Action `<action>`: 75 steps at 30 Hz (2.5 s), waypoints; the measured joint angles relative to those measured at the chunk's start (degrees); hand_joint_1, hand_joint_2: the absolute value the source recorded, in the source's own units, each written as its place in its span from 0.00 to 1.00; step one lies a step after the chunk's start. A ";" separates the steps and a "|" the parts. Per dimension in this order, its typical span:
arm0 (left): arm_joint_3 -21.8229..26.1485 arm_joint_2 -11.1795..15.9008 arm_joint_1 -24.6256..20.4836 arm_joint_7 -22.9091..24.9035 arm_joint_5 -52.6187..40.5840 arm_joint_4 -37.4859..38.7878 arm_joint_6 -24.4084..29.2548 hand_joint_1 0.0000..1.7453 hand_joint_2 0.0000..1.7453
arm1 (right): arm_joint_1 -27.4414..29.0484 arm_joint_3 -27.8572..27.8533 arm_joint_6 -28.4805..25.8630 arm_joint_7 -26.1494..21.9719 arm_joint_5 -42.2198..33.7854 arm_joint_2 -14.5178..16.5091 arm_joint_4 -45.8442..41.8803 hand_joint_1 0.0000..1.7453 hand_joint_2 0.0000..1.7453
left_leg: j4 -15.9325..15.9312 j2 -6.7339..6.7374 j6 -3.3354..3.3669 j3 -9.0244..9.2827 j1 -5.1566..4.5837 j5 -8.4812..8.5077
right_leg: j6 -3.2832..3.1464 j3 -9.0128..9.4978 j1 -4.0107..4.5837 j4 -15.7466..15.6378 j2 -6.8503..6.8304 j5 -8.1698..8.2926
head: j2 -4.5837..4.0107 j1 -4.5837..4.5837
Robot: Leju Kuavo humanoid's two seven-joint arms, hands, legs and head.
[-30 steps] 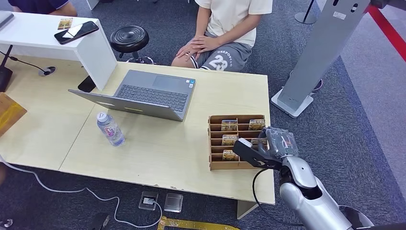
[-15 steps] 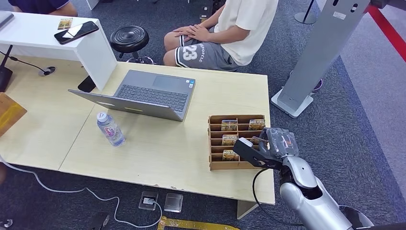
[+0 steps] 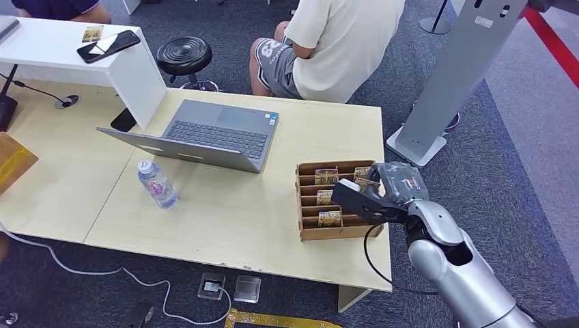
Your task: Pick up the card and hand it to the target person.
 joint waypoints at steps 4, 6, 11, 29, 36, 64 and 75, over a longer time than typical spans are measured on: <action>0.00 0.04 0.02 0.02 0.00 0.00 0.00 0.00 0.00 | -4.55 0.55 4.36 1.68 -2.21 -0.89 -3.94 0.92 1.00 | 0.00 0.00 0.00 0.00 0.00 0.00 | 0.00 0.00 0.00 0.00 0.00 0.00 | 0.00 0.01; 0.00 0.05 0.02 0.11 0.01 0.00 0.00 0.00 0.00 | -6.50 0.88 6.49 2.65 -3.02 -1.13 -5.65 0.92 1.00 | 0.00 0.00 0.00 0.00 0.00 0.00 | 0.00 0.00 0.00 0.00 0.00 0.00 | 0.00 0.01; 0.00 0.05 0.01 0.29 0.02 0.00 0.00 0.00 0.00 | -9.49 1.94 8.42 3.25 -4.75 -1.28 -8.21 0.92 1.00 | 0.00 -0.01 0.00 -0.04 0.00 0.00 | 0.00 -0.01 0.00 0.01 0.00 0.00 | 0.00 0.02; -0.48 -0.69 -1.70 0.80 -1.87 0.00 0.00 0.00 0.00 | -11.06 2.33 -26.24 -9.77 9.34 4.07 2.37 0.92 1.00 | 0.00 -0.02 0.00 -0.04 0.00 0.00 | 0.00 0.00 0.00 0.01 -0.01 0.00 | 0.00 0.04; -1.14 -1.06 -2.52 1.38 -2.16 -0.01 0.01 0.00 0.00 | -10.94 1.73 -33.37 -8.84 15.65 5.56 8.66 0.92 1.00 | 0.00 -0.02 0.00 -0.04 0.00 0.00 | 0.00 -0.02 0.00 0.01 -0.01 0.00 | 0.00 0.01; -1.84 -1.13 -2.48 1.46 -1.96 0.00 0.00 0.00 0.00 | -10.79 1.49 -34.29 -9.28 14.52 8.28 16.28 0.92 1.00 | 0.00 -0.03 0.00 -0.04 0.00 0.00 | 0.00 -0.02 0.00 0.01 -0.02 0.00 | 0.00 0.02; -2.15 -1.13 -2.38 1.08 -1.73 0.00 0.00 0.00 0.00 | -10.79 1.43 -34.18 -8.26 14.02 8.25 16.41 0.00 1.00 | 0.01 -0.02 0.00 -0.05 0.00 0.00 | 0.00 -0.02 0.00 0.00 0.00 0.00 | 0.00 0.04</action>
